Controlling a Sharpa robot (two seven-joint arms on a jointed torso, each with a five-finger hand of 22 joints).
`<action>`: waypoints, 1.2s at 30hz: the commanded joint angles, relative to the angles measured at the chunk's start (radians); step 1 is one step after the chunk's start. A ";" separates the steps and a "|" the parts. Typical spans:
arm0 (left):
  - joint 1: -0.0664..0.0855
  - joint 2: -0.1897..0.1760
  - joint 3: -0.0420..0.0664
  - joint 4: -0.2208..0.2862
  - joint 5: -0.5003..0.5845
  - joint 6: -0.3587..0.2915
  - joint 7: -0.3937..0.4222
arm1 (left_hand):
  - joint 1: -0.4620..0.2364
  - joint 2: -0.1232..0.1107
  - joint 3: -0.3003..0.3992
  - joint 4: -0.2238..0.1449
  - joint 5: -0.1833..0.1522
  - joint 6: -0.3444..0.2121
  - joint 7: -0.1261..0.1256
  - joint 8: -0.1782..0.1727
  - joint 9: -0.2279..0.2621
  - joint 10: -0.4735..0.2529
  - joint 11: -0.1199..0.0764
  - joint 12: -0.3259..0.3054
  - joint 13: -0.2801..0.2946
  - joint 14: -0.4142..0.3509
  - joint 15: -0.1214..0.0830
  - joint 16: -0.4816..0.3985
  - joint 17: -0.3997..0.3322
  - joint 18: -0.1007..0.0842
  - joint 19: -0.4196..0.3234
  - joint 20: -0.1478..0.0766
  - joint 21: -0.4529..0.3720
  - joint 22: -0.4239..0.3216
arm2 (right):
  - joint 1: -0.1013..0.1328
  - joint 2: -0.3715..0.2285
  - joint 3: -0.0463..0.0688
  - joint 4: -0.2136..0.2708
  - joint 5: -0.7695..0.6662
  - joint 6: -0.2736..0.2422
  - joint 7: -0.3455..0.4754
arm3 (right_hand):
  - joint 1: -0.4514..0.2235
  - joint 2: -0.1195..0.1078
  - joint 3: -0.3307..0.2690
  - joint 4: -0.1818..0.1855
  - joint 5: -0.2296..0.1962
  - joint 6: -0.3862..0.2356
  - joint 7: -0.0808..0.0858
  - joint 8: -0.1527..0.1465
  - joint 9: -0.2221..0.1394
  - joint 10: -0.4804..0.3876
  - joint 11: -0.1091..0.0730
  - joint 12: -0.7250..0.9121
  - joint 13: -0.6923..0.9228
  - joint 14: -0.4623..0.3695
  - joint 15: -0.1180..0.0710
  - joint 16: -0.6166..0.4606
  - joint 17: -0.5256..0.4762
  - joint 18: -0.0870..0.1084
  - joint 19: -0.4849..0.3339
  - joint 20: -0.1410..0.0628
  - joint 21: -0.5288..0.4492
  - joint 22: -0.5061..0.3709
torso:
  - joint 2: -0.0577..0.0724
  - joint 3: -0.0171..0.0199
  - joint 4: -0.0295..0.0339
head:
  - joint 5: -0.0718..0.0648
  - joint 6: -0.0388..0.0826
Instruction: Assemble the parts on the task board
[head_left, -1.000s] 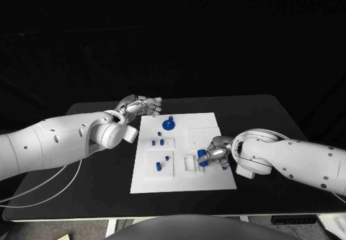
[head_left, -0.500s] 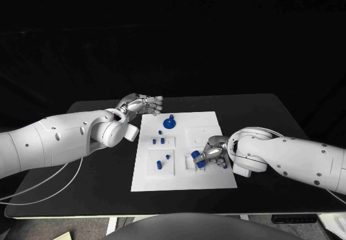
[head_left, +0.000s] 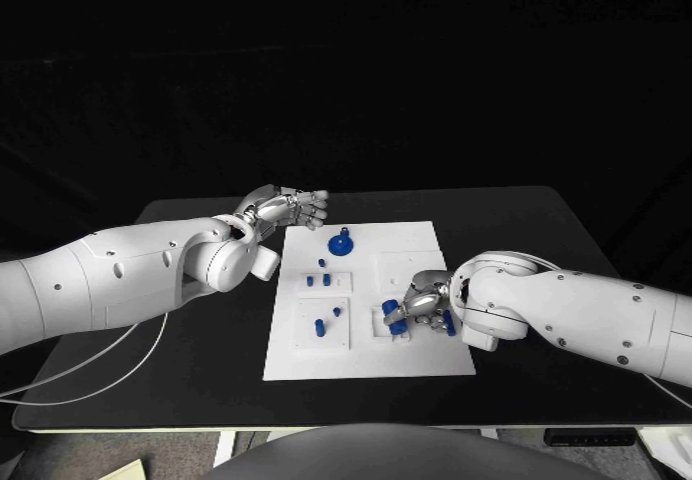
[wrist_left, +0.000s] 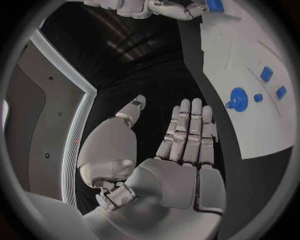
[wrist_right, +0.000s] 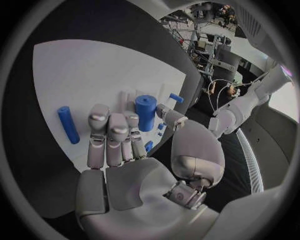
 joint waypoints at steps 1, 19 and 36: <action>0.001 0.001 0.001 0.003 0.003 0.011 0.004 | 0.001 0.009 0.000 -0.006 0.006 -0.005 0.001 0.007 -0.001 -0.005 0.000 0.001 -0.002 -0.002 0.002 -0.006 0.002 0.015 0.000 0.009 -0.006 0.002 | -0.001 0.004 -0.001 0.000 0.004 0.016 0.003 | -0.006 0.003 -0.004 -0.001 0.002 0.006 0.000 -0.003 0.002 0.006 0.000 -0.004 0.000 0.001 -0.006 -0.006 0.001 0.056 0.000 0.008 0.006 0.010 | 0.000 0.0001 -0.0006 | 0.003 -0.002; 0.001 0.002 0.001 0.000 0.002 0.011 -0.001 | -0.001 0.011 -0.001 -0.007 0.006 -0.004 0.001 0.008 -0.002 -0.005 0.000 0.001 -0.002 -0.001 0.002 -0.008 0.003 0.015 0.001 0.009 -0.007 0.003 | -0.001 0.009 0.000 0.021 0.002 0.012 0.015 | -0.009 0.009 -0.007 -0.007 0.001 0.008 -0.001 -0.005 0.001 0.006 -0.001 -0.004 0.001 0.001 -0.007 -0.006 0.002 0.056 0.000 0.007 0.006 0.010 | -0.001 0.0007 -0.0009 | 0.007 -0.009; 0.001 0.001 0.001 0.001 0.002 0.011 -0.004 | -0.001 0.013 -0.001 -0.007 0.006 -0.005 0.001 0.008 -0.002 -0.005 0.000 0.001 -0.002 -0.001 0.002 -0.009 0.004 0.015 0.001 0.009 -0.007 0.003 | -0.001 0.018 -0.001 -0.003 -0.011 0.000 0.016 | -0.042 -0.052 -0.001 0.024 -0.049 0.007 -0.001 -0.011 -0.003 0.004 -0.001 -0.009 0.005 0.001 -0.008 -0.010 0.004 0.056 0.003 0.003 0.002 0.005 | 0.000 0.0010 -0.0007 | 0.010 -0.012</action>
